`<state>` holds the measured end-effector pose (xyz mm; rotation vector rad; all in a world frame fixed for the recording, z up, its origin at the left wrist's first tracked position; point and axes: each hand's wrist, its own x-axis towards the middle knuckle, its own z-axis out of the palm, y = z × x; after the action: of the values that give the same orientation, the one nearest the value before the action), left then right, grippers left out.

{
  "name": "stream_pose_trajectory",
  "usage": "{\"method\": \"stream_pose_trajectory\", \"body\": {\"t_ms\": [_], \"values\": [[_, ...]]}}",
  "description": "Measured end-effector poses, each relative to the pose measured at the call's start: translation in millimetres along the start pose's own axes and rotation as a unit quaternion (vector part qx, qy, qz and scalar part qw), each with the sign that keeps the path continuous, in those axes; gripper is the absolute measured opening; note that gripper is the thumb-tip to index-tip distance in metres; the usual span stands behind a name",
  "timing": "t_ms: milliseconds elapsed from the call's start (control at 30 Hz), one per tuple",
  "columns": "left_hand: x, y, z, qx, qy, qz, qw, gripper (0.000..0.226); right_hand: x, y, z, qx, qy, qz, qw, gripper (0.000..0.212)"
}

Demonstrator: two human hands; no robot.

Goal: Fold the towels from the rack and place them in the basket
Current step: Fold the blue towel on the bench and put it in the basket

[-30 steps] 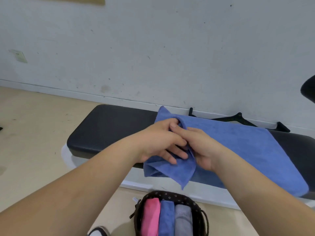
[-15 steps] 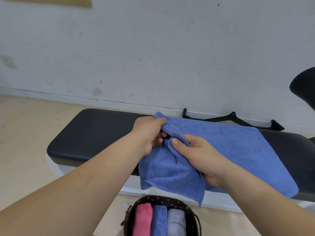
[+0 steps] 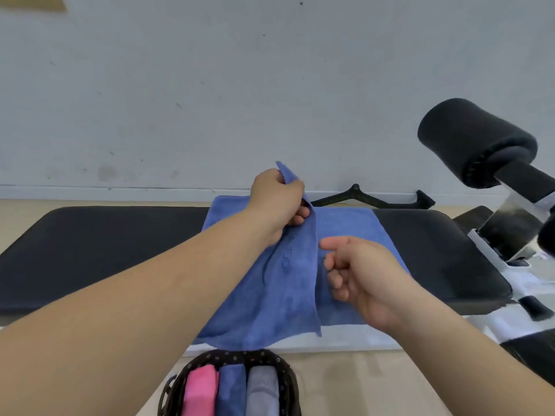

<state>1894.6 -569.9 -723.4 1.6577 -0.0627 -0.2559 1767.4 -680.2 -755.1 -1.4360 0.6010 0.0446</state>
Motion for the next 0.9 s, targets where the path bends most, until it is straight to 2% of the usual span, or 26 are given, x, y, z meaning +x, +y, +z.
{"method": "stream_pose_trajectory", "body": {"t_ms": [67, 167, 267, 333, 467, 567, 633, 767, 833, 900], "values": [[1, 4, 25, 0.018, -0.028, 0.006, 0.999, 0.017, 0, 0, -14, -0.028, 0.015, -0.014, 0.999, 0.031], [0, -4, 55, 0.05, -0.076, -0.038, 0.995, 0.018, 1, 8, -23, -0.096, 0.003, -0.014, 0.995, 0.021], [4, -18, 68, 0.074, -0.076, -0.061, 0.993, 0.015, 8, 10, -25, -0.119, -0.024, 0.005, 0.993, 0.045], [7, -23, 69, 0.083, -0.065, -0.063, 0.992, 0.018, 10, 8, -27, -0.155, -0.03, 0.001, 0.987, 0.05], [10, -25, 65, 0.092, -0.057, -0.056, 0.993, 0.022, 7, 18, -30, -0.287, -0.019, -0.052, 0.956, 0.022], [17, -22, 65, 0.126, -0.037, -0.032, 0.991, 0.023, 7, 20, -35, -0.219, -0.001, -0.044, 0.975, 0.017], [21, -18, 69, 0.149, -0.032, -0.014, 0.988, 0.023, 5, 17, -41, -0.159, 0.035, -0.037, 0.986, 0.022], [36, -7, 92, 0.167, -0.027, 0.03, 0.985, 0.024, 2, 16, -65, -0.098, 0.1, -0.076, 0.987, 0.034], [47, -10, 108, 0.18, -0.021, 0.061, 0.982, 0.021, 4, 17, -80, -0.117, 0.118, -0.08, 0.983, 0.037], [55, -23, 125, 0.206, -0.037, 0.071, 0.975, 0.024, 7, 22, -94, -0.184, 0.131, -0.076, 0.971, 0.038]]}}
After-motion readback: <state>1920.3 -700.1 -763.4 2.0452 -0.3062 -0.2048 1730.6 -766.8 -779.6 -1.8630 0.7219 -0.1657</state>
